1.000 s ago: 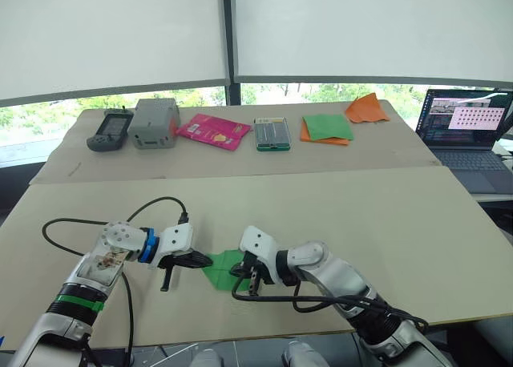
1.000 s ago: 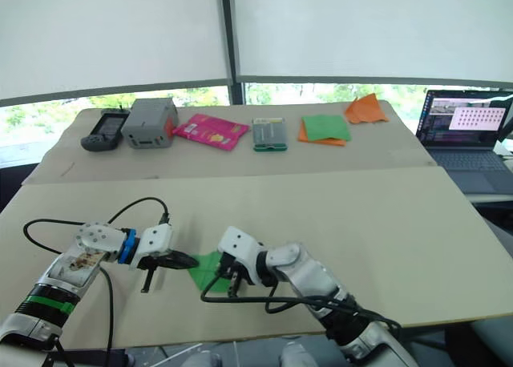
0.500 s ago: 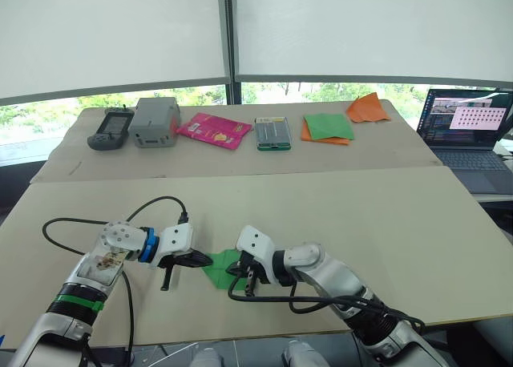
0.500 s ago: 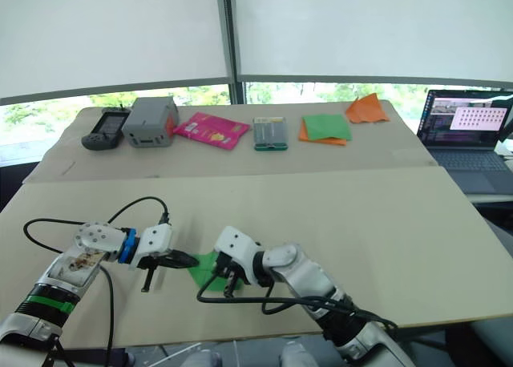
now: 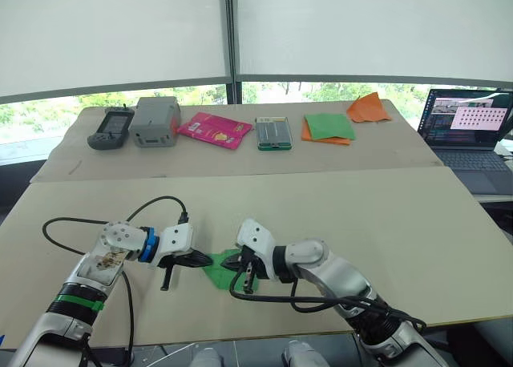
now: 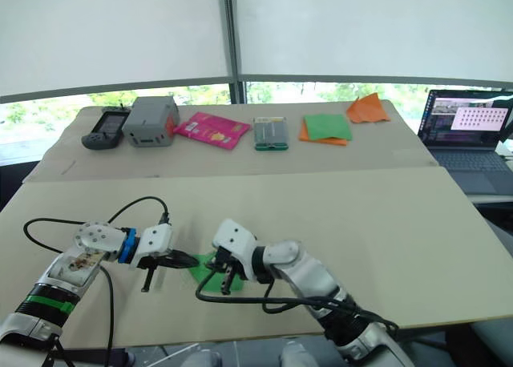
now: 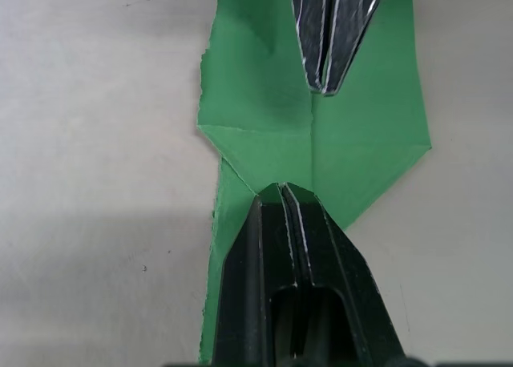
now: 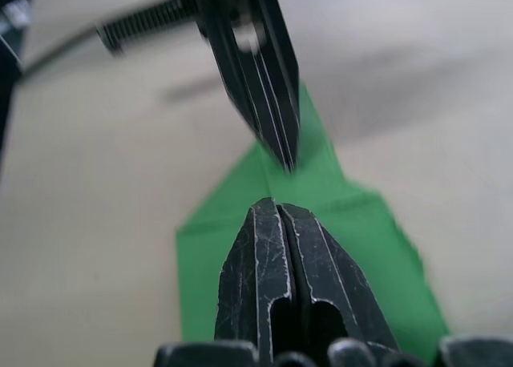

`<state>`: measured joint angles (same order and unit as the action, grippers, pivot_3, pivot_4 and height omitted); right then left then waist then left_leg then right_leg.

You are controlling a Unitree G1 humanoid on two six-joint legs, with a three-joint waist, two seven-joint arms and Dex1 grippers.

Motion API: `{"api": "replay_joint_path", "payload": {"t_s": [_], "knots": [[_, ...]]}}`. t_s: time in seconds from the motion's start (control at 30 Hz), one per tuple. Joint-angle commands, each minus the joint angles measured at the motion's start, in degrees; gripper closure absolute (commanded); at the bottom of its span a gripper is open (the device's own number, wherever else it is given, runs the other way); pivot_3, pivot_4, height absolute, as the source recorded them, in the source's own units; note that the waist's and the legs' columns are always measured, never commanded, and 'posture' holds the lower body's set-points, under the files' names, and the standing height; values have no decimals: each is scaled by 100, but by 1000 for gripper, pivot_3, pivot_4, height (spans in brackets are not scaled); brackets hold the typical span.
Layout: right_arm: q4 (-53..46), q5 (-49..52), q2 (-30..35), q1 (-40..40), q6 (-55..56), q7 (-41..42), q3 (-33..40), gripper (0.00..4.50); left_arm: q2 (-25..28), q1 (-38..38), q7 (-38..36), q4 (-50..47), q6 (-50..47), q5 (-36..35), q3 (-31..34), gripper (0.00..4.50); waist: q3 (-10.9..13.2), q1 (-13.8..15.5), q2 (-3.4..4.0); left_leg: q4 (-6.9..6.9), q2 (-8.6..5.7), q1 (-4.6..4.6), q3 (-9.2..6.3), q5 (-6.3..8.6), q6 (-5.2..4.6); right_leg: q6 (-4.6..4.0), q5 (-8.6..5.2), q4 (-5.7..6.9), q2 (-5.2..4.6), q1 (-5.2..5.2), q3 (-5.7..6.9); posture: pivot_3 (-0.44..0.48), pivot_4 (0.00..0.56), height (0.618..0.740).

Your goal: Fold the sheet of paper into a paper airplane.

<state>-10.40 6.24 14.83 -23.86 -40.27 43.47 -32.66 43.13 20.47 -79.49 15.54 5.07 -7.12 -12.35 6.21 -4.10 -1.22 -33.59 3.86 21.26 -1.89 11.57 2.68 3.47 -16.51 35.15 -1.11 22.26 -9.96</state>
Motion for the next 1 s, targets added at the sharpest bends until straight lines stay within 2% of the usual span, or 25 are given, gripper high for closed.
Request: {"api": "replay_joint_path", "payload": {"t_s": [0.03, 0.3, 0.5, 1.0], "knots": [[58, -64, -13, 8, 194, -10, -44, 4490, 66, -67, 10, 90, -39, 138, -65, 4500, 1, -1, 2, 0, 0, 0, 0, 0, 0, 0, 0, 0, 0, 0, 0, 0, 150, 740], [158, -87, -43, 16, 273, 15, -31, 4490, 68, -64, 8, 72, -58, 136, -62, 4500, 0, -3, 3, 0, 0, -1, 0, 0, 0, 0, 0, 1, 0, 0, 0, 0, 150, 740], [-49, 153, -270, -29, 277, -24, 248, 4490, 62, -35, -6, 69, -84, 132, -70, 4500, 1, -1, 2, 1, 0, -1, 0, 0, 0, 0, 0, 1, 0, 0, 0, 0, 150, 740], [456, -167, -124, 60, 413, -79, 5, 4490, 73, -55, -8, 17, -123, 124, -68, 4500, 2, -2, 1, 1, 0, -1, 0, 0, 0, 0, 0, 0, 0, 0, 0, 0, 150, 740]]}}
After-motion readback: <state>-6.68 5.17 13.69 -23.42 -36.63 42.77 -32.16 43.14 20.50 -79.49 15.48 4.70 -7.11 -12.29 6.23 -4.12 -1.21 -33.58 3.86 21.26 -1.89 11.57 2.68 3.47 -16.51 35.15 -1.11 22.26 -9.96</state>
